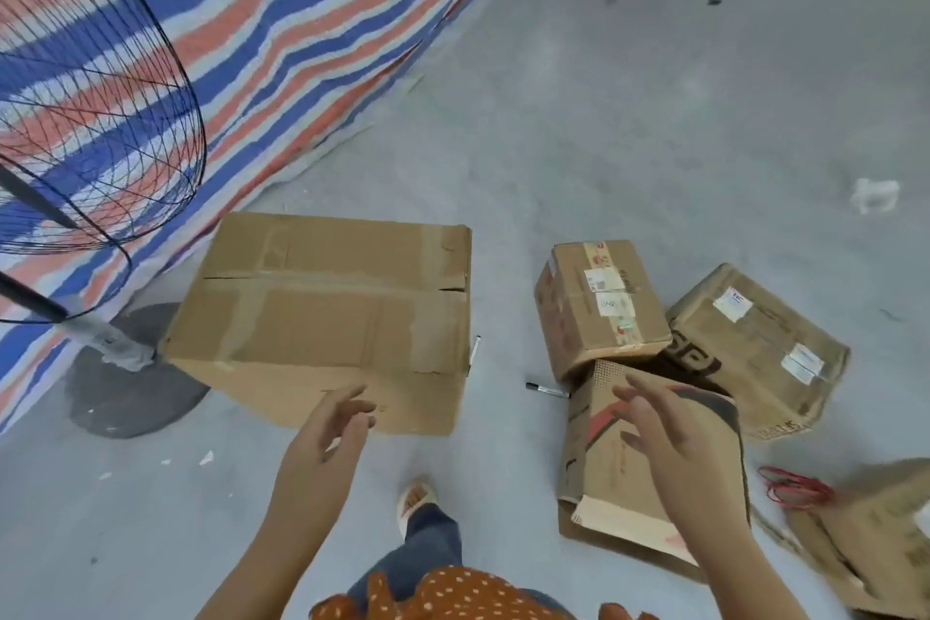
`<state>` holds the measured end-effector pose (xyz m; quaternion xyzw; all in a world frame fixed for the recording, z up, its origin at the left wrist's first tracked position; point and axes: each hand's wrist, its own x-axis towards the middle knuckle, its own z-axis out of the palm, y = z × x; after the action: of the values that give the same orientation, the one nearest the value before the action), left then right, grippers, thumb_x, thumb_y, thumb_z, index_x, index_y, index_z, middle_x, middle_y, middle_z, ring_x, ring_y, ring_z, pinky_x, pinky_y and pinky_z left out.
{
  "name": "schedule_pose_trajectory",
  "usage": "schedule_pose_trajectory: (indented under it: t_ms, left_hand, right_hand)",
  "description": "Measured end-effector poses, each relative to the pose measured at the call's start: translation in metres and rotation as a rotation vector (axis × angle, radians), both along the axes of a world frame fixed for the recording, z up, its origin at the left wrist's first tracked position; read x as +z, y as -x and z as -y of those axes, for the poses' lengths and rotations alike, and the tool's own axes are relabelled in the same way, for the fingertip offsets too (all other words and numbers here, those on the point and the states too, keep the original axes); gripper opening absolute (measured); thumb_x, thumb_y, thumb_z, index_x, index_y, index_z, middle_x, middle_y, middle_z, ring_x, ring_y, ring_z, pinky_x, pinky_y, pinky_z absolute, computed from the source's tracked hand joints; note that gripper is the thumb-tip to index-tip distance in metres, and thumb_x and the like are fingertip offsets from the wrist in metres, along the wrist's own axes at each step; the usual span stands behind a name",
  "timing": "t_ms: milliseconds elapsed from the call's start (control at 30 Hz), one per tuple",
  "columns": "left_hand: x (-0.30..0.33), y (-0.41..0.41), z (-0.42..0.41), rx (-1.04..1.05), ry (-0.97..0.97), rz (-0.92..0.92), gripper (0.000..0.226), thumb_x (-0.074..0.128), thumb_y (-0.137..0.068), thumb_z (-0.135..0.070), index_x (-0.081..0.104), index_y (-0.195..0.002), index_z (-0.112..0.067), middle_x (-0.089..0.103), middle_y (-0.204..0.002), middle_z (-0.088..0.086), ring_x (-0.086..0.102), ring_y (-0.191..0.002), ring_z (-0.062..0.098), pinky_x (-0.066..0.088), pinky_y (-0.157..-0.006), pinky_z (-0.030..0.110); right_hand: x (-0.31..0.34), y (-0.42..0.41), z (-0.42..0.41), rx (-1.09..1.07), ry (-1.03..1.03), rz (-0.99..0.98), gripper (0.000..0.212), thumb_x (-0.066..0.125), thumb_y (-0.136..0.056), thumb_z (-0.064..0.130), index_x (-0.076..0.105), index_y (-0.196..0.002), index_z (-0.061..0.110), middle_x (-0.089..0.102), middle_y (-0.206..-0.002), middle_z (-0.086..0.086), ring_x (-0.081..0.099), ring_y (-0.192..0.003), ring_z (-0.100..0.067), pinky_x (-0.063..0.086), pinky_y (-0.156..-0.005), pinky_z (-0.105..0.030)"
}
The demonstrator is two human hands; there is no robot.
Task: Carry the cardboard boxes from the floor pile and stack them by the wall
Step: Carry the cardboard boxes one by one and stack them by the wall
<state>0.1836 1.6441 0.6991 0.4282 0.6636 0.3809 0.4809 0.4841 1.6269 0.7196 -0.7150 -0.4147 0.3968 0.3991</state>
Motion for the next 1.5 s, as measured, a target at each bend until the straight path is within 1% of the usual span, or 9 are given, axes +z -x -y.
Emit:
schedule_pose_trajectory:
  t_ms: [267,500,700,800,933,1000,1100,1267,1500]
  left_hand:
    - [-0.011,-0.017,-0.117,0.031,0.084,0.004,0.030,0.050,-0.096,-0.013,0.056,-0.107,-0.041,0.066,-0.106,-0.010,0.060,-0.106,0.011,0.046,-0.095,0.029]
    - [-0.084,-0.039,-0.156,0.441,0.313,-0.005,0.024,0.051,-0.096,-0.018,0.057,-0.111,-0.035,0.064,-0.105,-0.012,0.060,-0.102,0.010,0.045,-0.086,0.020]
    - [-0.175,-0.117,-0.194,0.897,0.611,0.127,0.044,0.050,-0.097,-0.023,0.039,-0.139,-0.017,0.047,-0.132,0.005,0.055,-0.096,0.012,0.043,-0.070,0.016]
    - [-0.204,-0.160,-0.214,1.048,0.616,0.049,0.068,0.057,-0.092,-0.023,0.018,-0.148,-0.017,0.018,-0.141,-0.001,0.042,-0.093,-0.018,0.036,-0.071,0.002]
    - [-0.233,-0.191,-0.214,1.236,0.595,0.073,0.094,0.065,-0.088,-0.026,-0.004,-0.151,-0.029,0.006,-0.154,-0.008,0.032,-0.117,-0.004,0.032,-0.099,0.021]
    - [-0.243,-0.195,-0.205,1.296,0.563,0.224,0.084,0.063,-0.089,-0.032,0.007,-0.151,-0.029,0.026,-0.151,-0.005,0.044,-0.119,0.004,0.037,-0.104,0.030]
    - [-0.254,-0.195,-0.200,1.276,0.529,0.366,0.051,0.056,-0.090,-0.042,0.040,-0.136,-0.027,0.058,-0.122,-0.013,0.055,-0.113,0.007,0.043,-0.098,0.027]
    - [-0.242,-0.170,-0.191,1.577,0.379,0.561,0.018,0.059,-0.090,-0.042,0.054,-0.106,-0.036,0.063,-0.102,-0.023,0.061,-0.098,-0.001,0.048,-0.098,0.035]
    - [-0.164,-0.120,-0.126,1.882,0.086,0.657,0.021,0.059,-0.092,-0.031,0.059,-0.112,-0.025,0.070,-0.101,-0.006,0.067,-0.093,0.016,0.057,-0.077,0.050]
  right_hand:
    - [-0.007,-0.003,-0.167,0.272,0.095,0.088,0.026,0.043,-0.100,0.028,0.053,-0.123,0.033,0.062,-0.112,0.018,0.059,-0.101,0.006,0.046,-0.094,-0.030]
    - [-0.071,0.008,-0.341,0.644,0.244,0.047,0.027,0.045,-0.099,0.033,0.059,-0.122,0.030,0.066,-0.110,0.017,0.062,-0.095,0.010,0.047,-0.077,-0.007]
    - [-0.171,0.035,-0.479,0.967,0.281,0.233,0.027,0.048,-0.094,0.041,0.055,-0.120,0.038,0.061,-0.116,0.012,0.057,-0.111,-0.011,0.042,-0.092,-0.027]
    - [-0.226,0.056,-0.524,1.110,0.233,0.372,0.054,0.048,-0.098,0.038,0.033,-0.147,0.021,0.039,-0.148,0.000,0.037,-0.135,-0.012,0.029,-0.106,-0.026]
    - [-0.287,0.068,-0.537,1.176,0.475,0.319,0.051,0.048,-0.095,0.048,0.045,-0.138,0.021,0.050,-0.139,0.001,0.050,-0.124,-0.014,0.039,-0.099,-0.029]
    - [-0.299,0.067,-0.536,1.150,0.494,0.234,0.038,0.051,-0.093,0.051,0.061,-0.116,0.023,0.064,-0.122,0.001,0.060,-0.110,-0.012,0.046,-0.093,-0.030]
    - [-0.300,0.065,-0.534,1.138,0.525,0.090,0.036,0.052,-0.092,0.048,0.064,-0.105,0.016,0.068,-0.116,-0.011,0.064,-0.109,-0.023,0.051,-0.091,-0.033]
    - [-0.266,0.089,-0.511,1.191,0.566,0.018,0.031,0.049,-0.098,0.036,0.062,-0.114,0.013,0.066,-0.120,-0.011,0.061,-0.115,-0.023,0.048,-0.098,-0.049]
    - [-0.176,0.157,-0.449,1.354,0.567,-0.154,0.029,0.050,-0.097,0.029,0.060,-0.123,0.027,0.068,-0.120,-0.002,0.064,-0.112,-0.021,0.053,-0.085,-0.057]
